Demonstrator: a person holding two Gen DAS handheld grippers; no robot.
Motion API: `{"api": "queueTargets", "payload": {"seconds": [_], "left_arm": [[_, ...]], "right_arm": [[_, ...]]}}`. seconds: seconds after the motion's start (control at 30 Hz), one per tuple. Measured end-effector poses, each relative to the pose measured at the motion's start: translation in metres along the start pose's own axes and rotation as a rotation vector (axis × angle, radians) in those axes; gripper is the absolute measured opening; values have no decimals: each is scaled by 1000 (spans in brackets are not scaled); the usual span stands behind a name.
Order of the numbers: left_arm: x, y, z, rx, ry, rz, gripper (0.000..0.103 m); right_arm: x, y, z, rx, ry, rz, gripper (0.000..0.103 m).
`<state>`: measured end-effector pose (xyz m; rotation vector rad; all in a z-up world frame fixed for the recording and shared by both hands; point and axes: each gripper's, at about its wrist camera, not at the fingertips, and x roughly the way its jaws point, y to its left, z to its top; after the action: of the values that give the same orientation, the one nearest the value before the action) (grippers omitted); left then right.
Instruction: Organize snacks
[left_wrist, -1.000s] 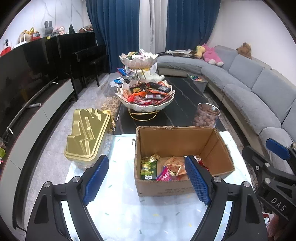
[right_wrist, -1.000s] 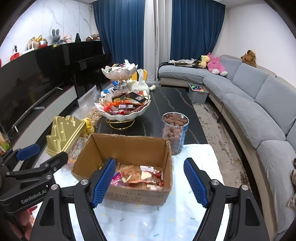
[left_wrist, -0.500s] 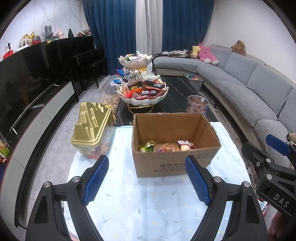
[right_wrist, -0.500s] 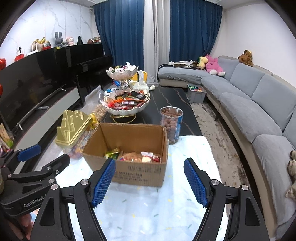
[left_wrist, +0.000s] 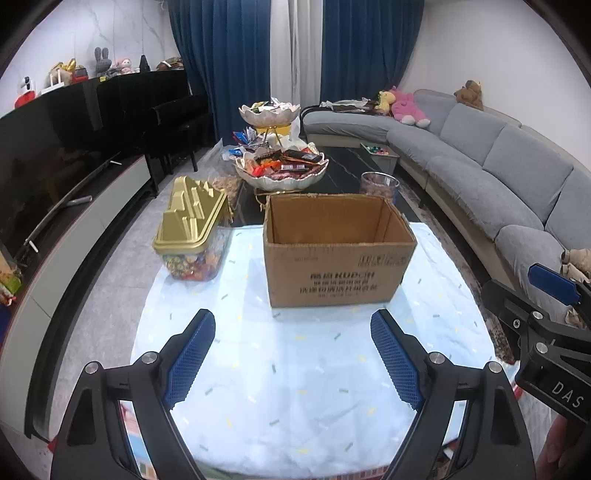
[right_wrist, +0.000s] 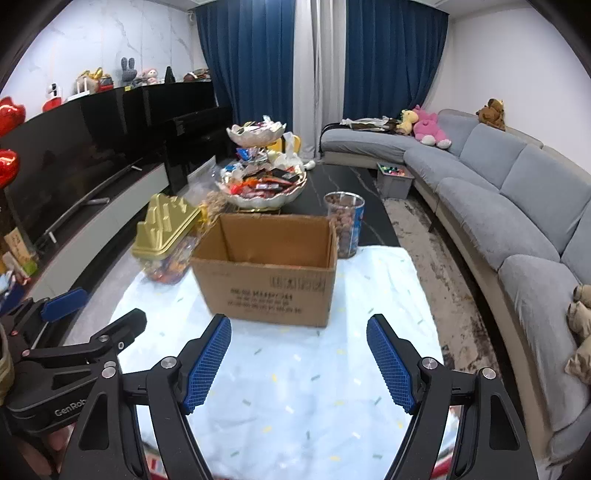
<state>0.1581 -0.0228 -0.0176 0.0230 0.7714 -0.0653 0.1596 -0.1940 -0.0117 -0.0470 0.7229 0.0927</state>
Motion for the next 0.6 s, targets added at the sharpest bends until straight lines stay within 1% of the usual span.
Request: {"api": "queueTargets", "payload": {"seconds": [0.17,0.23,0.33,0.4,0.43,0.6], "left_arm": [[-19,2,-17,-10,-2,6,90],[-27,3,-23,-18,-4,10,93],[-41,6,-33,-35,-11,7,96],[-50,6,-38,-33,-25,21,100],[-55,6,-41,-31,-30,28,101],[-75,3,-53,-41,-42,24,101]], "right_arm": [[-17,3,-17,0,6,6,77],[-26,5,-23,0,5,6,77],[-43,5,-31,12,-20,-11,77],[-52,5,-35,17,-26,-20,80],[-57,4,-37,22,-25,-22,85],[-68,0,-48,35,5,-7,86]]}}
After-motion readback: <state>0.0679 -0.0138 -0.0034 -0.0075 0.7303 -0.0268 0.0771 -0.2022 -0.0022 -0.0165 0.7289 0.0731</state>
